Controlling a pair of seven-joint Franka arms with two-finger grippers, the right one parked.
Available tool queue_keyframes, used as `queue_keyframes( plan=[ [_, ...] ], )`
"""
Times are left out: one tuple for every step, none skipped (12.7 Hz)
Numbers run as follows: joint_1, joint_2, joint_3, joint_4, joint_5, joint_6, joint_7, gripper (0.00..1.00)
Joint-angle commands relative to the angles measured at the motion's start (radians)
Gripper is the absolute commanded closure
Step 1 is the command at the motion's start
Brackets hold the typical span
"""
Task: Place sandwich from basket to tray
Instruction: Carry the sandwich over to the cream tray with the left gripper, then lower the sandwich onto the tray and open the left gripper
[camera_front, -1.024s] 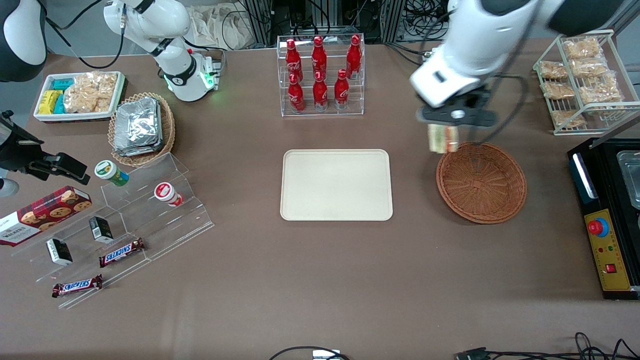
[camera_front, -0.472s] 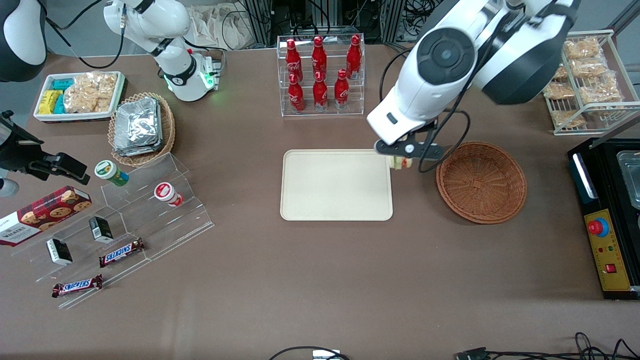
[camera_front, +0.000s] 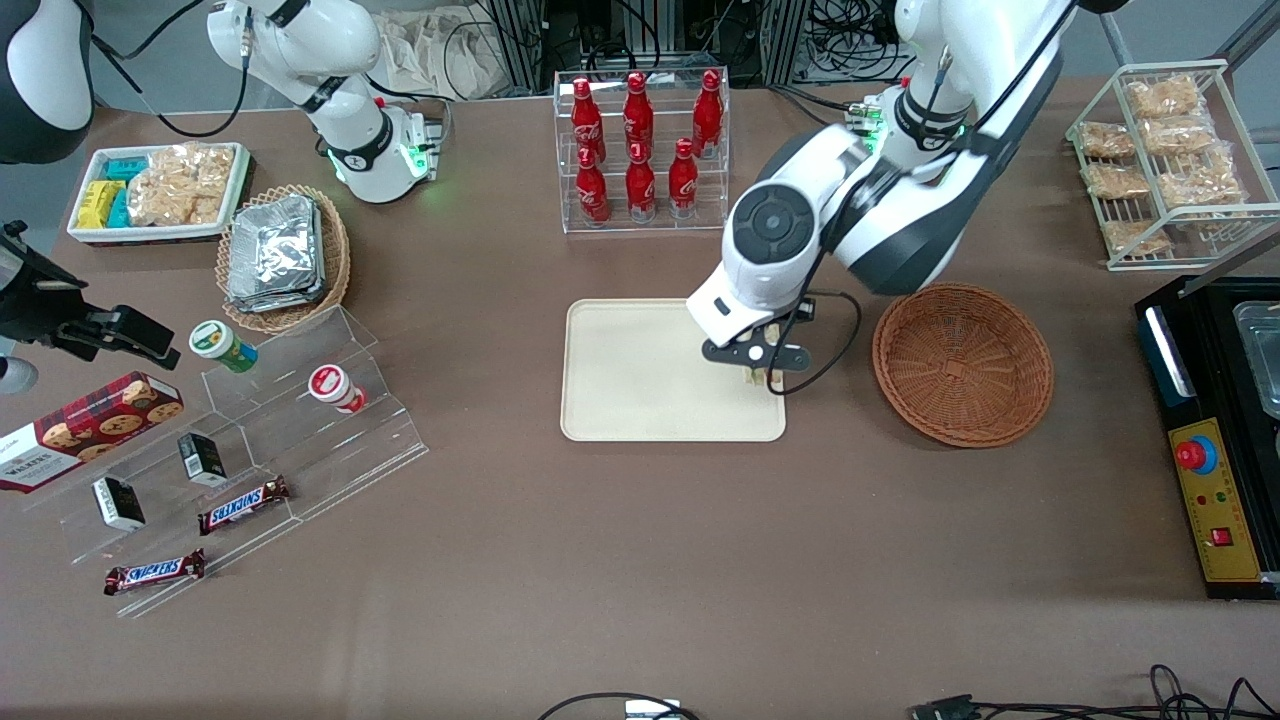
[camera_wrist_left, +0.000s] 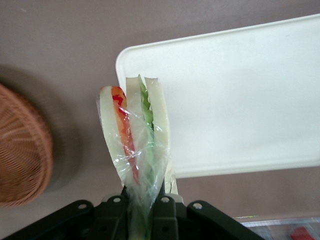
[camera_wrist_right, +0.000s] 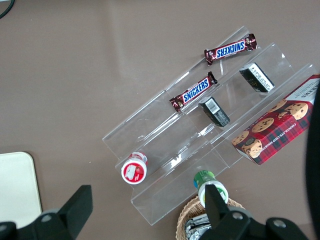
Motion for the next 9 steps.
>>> queue_keyframes(
  plan=[
    [0.023,0.044,-0.01,-0.076,0.069,0.112,-0.065,1.0],
    [0.018,0.073,-0.01,-0.078,0.096,0.129,-0.09,1.0],
    [0.012,0.097,-0.008,-0.082,0.127,0.153,-0.119,1.0],
    [0.012,0.116,-0.008,-0.097,0.149,0.186,-0.144,1.0],
    [0.01,0.136,-0.01,-0.11,0.172,0.218,-0.159,1.0],
    [0.01,0.156,-0.008,-0.114,0.193,0.241,-0.171,1.0],
    [0.01,0.174,-0.008,-0.114,0.215,0.249,-0.187,1.0],
    [0.01,0.191,-0.008,-0.116,0.247,0.253,-0.193,1.0],
    [0.01,0.205,-0.008,-0.116,0.259,0.264,-0.196,1.0]
  ],
)
